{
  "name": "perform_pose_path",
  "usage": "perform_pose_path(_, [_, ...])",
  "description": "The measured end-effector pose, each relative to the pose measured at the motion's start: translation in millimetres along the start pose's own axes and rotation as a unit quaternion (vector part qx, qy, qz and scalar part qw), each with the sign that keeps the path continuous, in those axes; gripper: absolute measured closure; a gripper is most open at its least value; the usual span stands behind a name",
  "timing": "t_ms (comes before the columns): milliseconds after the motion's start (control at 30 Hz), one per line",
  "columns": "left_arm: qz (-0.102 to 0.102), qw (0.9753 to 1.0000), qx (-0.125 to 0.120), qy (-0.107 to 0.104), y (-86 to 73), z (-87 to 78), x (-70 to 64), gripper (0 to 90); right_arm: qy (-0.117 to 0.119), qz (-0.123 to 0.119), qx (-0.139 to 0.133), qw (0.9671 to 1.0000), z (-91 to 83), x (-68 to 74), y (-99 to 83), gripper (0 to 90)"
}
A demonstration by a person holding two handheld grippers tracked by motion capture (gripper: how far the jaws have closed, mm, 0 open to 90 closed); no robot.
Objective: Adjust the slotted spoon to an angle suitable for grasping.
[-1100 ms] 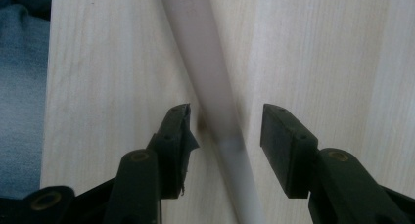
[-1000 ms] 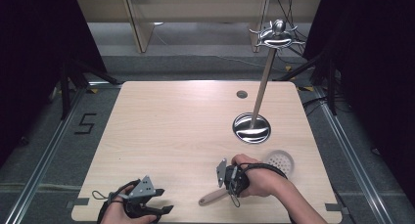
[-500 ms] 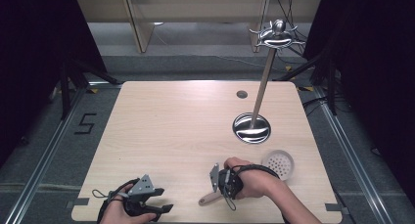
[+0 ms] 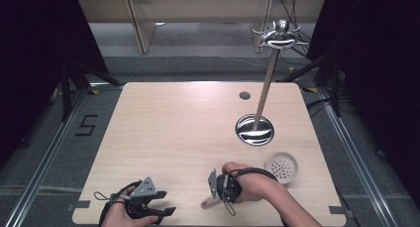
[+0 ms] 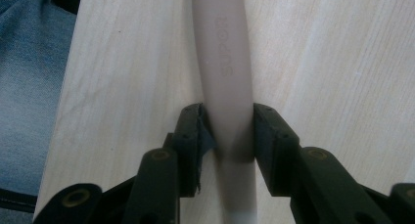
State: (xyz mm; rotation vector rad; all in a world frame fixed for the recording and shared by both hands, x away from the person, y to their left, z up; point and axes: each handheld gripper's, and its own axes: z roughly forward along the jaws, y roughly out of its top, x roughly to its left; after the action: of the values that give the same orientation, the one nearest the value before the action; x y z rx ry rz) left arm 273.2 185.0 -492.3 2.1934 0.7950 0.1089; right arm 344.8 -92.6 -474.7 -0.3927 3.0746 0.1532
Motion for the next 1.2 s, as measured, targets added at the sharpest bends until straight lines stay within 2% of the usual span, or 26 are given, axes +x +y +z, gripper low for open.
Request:
perform_pose_path(67, [0.0,1.0,0.0,0.0,0.0,0.3,-0.2,36.1,0.004,0.002,0.005,1.0,-0.5,0.1,0.7,68.6])
perform_pose_path(100, [-0.011,0.9999,0.0,0.002,-0.5,0.9,-1.2,36.1,0.002,-0.007,0.005,1.0,-0.6,-1.1,1.3,68.8])
perform_pose_path(200, [-0.011,0.9999,0.0,0.001,-0.7,0.8,-1.3,36.1,0.006,-0.006,0.007,0.9999,-0.3,-0.5,1.7,69.5])
perform_pose_path(233, [-0.005,1.0,0.0,-0.001,-0.5,0.3,-0.8,36.1,0.003,-0.023,0.006,0.9997,-0.2,-1.6,2.0,69.7])
perform_pose_path(267, [0.0,1.0,0.001,-0.001,-0.4,0.0,-0.1,36.1,0.002,-0.011,0.009,0.9999,-0.3,0.3,2.4,70.1])
perform_pose_path(333, [-0.002,1.0,-0.001,-0.003,-0.6,-0.3,-0.3,36.1,-0.006,-0.032,0.002,0.9995,0.9,-0.8,2.7,70.6])
perform_pose_path(367, [-0.003,1.0,-0.002,-0.003,-0.6,-0.4,-0.3,36.1,-0.007,-0.017,-0.008,0.9998,2.7,1.5,1.7,70.7])
perform_pose_path(433, [-0.003,1.0,-0.002,-0.003,-0.7,-0.4,-0.2,36.2,-0.022,-0.012,-0.006,0.9997,-0.1,3.3,1.8,70.8])
perform_pose_path(467, [-0.003,1.0,-0.002,-0.003,-0.6,-0.4,-0.2,36.2,-0.028,-0.018,-0.002,0.9995,-3.8,2.6,1.6,70.8])
perform_pose_path(500, [-0.002,1.0,-0.002,-0.003,-0.5,-0.4,-0.1,36.2,-0.038,-0.008,-0.012,0.9992,-5.7,3.9,0.2,70.8])
perform_pose_path(567, [-0.002,1.0,-0.002,-0.003,-0.3,-0.2,0.1,36.2,-0.063,-0.01,-0.016,0.9978,-15.2,3.3,-2.2,70.9])
perform_pose_path(600, [-0.002,1.0,-0.003,-0.003,-0.3,-0.2,0.0,36.2,-0.067,0.005,-0.019,0.9975,-19.6,4.7,-4.4,70.9])
perform_pose_path(633, [-0.014,0.9999,-0.003,-0.003,-0.7,0.0,-1.2,36.2,-0.069,0.025,-0.035,0.9967,-22.8,6.2,-6.2,70.9])
perform_pose_path(700, [-0.014,0.9999,-0.003,-0.002,-0.8,-0.1,-1.3,36.2,-0.088,0.031,-0.05,0.9944,-31.6,6.7,-10.7,70.9])
perform_pose_path(733, [-0.014,0.9999,-0.004,-0.002,-0.8,-0.2,-1.2,36.2,-0.095,0.027,-0.058,0.9934,-35.5,6.1,-13.0,70.9])
perform_pose_path(800, [-0.016,0.9999,-0.006,-0.001,-0.6,-0.3,-0.9,36.2,-0.112,0.042,-0.07,0.9903,-42.8,7.7,-17.9,70.9])
perform_pose_path(833, [-0.006,1.0,-0.006,-0.002,0.0,-0.7,0.2,36.3,-0.12,0.048,-0.076,0.9887,-45.7,8.3,-20.2,70.9])
perform_pose_path(900, [-0.006,1.0,-0.005,-0.003,0.1,-0.7,0.6,36.3,-0.13,0.061,-0.095,0.9851,-51.2,9.2,-24.2,70.9])
perform_pose_path(933, [-0.007,1.0,-0.006,0.0,0.0,-0.7,0.2,36.3,-0.138,0.06,-0.106,0.9829,-53.9,8.4,-26.5,70.9])
perform_pose_path(967, [-0.007,1.0,-0.005,0.0,-0.1,-0.7,0.2,36.3,-0.147,0.077,-0.112,0.9798,-57.1,10.4,-28.5,70.9])
perform_pose_path(1100, [-0.008,0.9999,-0.006,-0.001,-0.2,-1.1,0.7,36.3,-0.171,0.081,-0.164,0.9682,-68.0,5.7,-39.0,70.9])
perform_pose_path(1133, [-0.004,1.0,-0.002,0.0,-0.1,-1.6,1.5,36.3,-0.177,0.086,-0.176,0.9645,-70.8,5.1,-41.4,70.9])
perform_pose_path(1167, [-0.004,1.0,-0.002,0.0,-0.1,-1.6,1.5,36.3,-0.18,0.101,-0.188,0.9604,-73.5,5.7,-43.8,70.9])
perform_pose_path(1200, [-0.004,1.0,-0.003,0.0,-0.1,-1.6,1.5,36.3,-0.18,0.101,-0.188,0.9604,-73.5,5.7,-43.8,70.9])
